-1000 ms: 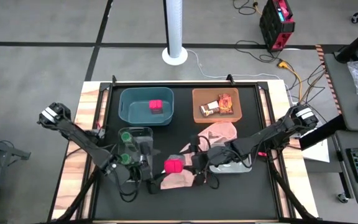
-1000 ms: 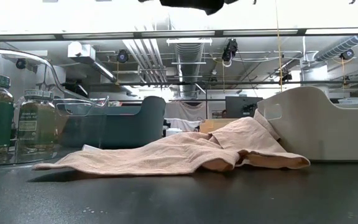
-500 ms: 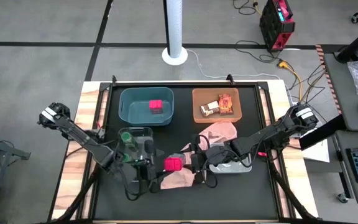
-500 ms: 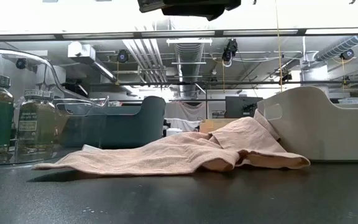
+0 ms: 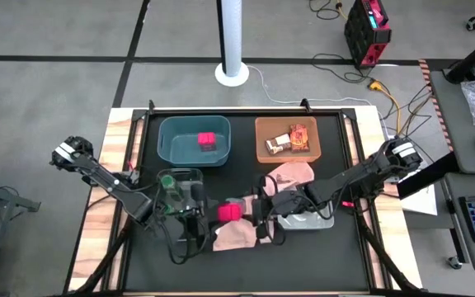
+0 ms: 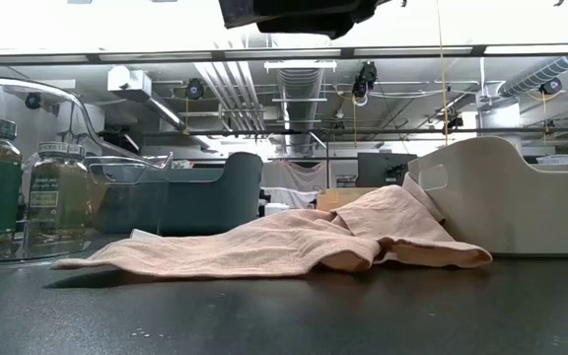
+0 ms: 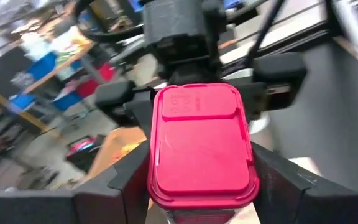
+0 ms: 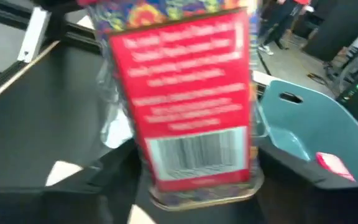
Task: Sort spices by type
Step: Put the red seasoning can into the blue bin, then return to Home Position
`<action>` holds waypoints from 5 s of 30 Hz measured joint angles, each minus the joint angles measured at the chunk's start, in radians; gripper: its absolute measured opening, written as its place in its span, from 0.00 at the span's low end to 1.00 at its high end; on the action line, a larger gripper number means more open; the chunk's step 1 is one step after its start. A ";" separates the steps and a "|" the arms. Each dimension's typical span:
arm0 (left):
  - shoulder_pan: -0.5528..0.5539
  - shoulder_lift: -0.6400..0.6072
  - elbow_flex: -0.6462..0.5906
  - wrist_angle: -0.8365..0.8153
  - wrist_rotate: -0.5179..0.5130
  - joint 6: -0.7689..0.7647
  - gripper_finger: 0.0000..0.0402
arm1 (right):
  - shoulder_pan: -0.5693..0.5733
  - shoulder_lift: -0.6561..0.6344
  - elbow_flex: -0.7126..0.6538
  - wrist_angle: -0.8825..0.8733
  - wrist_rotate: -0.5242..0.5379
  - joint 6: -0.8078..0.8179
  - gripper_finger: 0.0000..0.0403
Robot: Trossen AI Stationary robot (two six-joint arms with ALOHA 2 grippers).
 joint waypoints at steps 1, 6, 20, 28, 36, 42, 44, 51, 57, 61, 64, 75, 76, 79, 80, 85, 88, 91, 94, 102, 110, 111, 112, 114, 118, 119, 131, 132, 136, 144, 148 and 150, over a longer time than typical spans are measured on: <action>0.003 0.000 0.000 -0.001 -0.021 0.000 0.49 | -0.002 -0.002 0.000 0.001 0.003 0.001 0.67; 0.018 -0.003 0.000 -0.028 -0.145 -0.011 0.49 | -0.005 -0.041 0.000 -0.024 0.110 0.017 0.86; 0.434 -0.170 -0.016 -1.096 -0.294 -1.252 0.49 | -0.021 -0.158 -0.035 -0.287 0.330 0.281 0.90; 0.587 -0.192 -0.100 -1.119 -0.196 -1.333 0.49 | -0.028 -0.139 -0.080 -0.287 0.326 0.339 0.90; 0.607 -0.263 -0.187 -1.066 -0.143 -1.375 0.49 | -0.028 -0.139 -0.101 -0.285 0.326 0.350 0.90; 0.638 -0.358 -0.313 -0.894 -0.101 -1.363 0.49 | -0.030 -0.139 -0.111 -0.286 0.326 0.348 0.90; 0.640 -0.373 -0.355 -0.790 -0.094 -1.338 0.49 | -0.032 -0.139 -0.112 -0.286 0.326 0.347 0.90; 0.656 -0.328 -0.405 -0.643 -0.055 -1.281 0.49 | -0.038 -0.139 -0.112 -0.286 0.326 0.348 0.90; 0.666 -0.223 -0.336 -0.666 -0.040 -1.257 0.49 | -0.038 -0.139 -0.112 -0.282 0.326 0.348 0.90; 0.687 -0.152 -0.310 -0.702 -0.024 -1.279 0.49 | -0.038 -0.139 -0.112 -0.283 0.326 0.348 0.90; 0.694 -0.120 -0.311 -0.708 -0.022 -1.307 0.49 | -0.038 -0.139 -0.112 -0.286 0.326 0.352 0.90; 0.695 -0.107 -0.327 -0.706 -0.022 -1.339 0.49 | -0.038 -0.139 -0.116 -0.287 0.325 0.356 0.90; 0.695 -0.108 -0.328 -0.706 -0.022 -1.339 0.49 | -0.038 -0.139 -0.116 -0.286 0.325 0.356 0.90; 0.695 -0.107 -0.328 -0.706 -0.022 -1.340 0.50 | -0.038 -0.139 -0.116 -0.287 0.325 0.362 0.90; 0.695 -0.107 -0.328 -0.706 -0.022 -1.340 0.53 | -0.038 -0.139 -0.116 -0.287 0.325 0.365 0.90; 0.695 -0.107 -0.328 -0.706 -0.035 -1.332 0.73 | -0.038 -0.139 -0.116 -0.287 0.324 0.367 0.90; 0.695 -0.107 -0.328 -0.706 -0.035 -1.332 0.76 | -0.038 -0.139 -0.116 -0.287 0.324 0.367 0.90; 0.695 -0.107 -0.328 -0.706 -0.035 -1.313 0.77 | -0.038 -0.139 -0.116 -0.287 0.324 0.367 0.90; 0.695 -0.107 -0.318 -0.707 -0.035 -1.297 0.76 | -0.038 -0.139 -0.116 -0.287 0.324 0.367 0.90; 0.681 -0.110 -0.218 -0.795 -0.020 -1.215 0.74 | -0.038 -0.139 -0.116 -0.287 0.324 0.377 0.90; 0.407 -0.122 -0.045 -0.933 -0.079 -1.047 0.71 | -0.018 -0.139 -0.122 -0.236 0.271 0.279 0.90; 0.348 -0.124 -0.038 -0.912 -0.091 -0.989 0.71 | -0.015 -0.139 -0.130 -0.191 0.245 0.242 0.90; 0.285 -0.126 -0.037 -0.873 -0.108 -0.917 0.71 | -0.014 -0.139 -0.141 -0.136 0.210 0.193 0.90; 0.157 -0.124 -0.041 -0.774 -0.158 -0.790 0.71 | -0.014 -0.139 -0.160 -0.008 0.125 0.087 0.90; -0.043 -0.106 -0.035 -0.664 -0.274 -0.681 0.71 | -0.014 -0.139 -0.175 0.096 -0.017 -0.042 0.90; -0.079 -0.101 -0.034 -0.656 -0.292 -0.670 0.71 | -0.014 -0.139 -0.177 0.091 -0.034 -0.052 0.90; -0.035 0.052 -0.043 -0.497 -0.534 -0.596 0.71 | -0.139 -0.138 -0.199 0.251 -0.617 -0.169 0.90; -0.005 0.067 -0.043 -0.469 -0.474 -0.573 0.71 | -0.164 -0.138 -0.199 0.255 -0.681 -0.168 0.90; 0.094 0.105 -0.046 -0.124 0.008 -0.271 0.71 | -0.246 -0.138 -0.202 0.261 -0.733 -0.124 0.90; 0.256 0.021 -0.174 0.193 0.507 0.135 0.67 | -0.290 -0.163 -0.253 0.263 -0.747 -0.163 0.90; 0.367 -0.134 -0.355 0.355 0.663 0.129 0.65 | -0.309 -0.181 -0.304 0.360 -0.752 -0.171 0.90; 0.420 -0.222 -0.443 0.423 0.660 0.083 0.65 | -0.331 -0.183 -0.319 0.421 -0.748 -0.149 0.90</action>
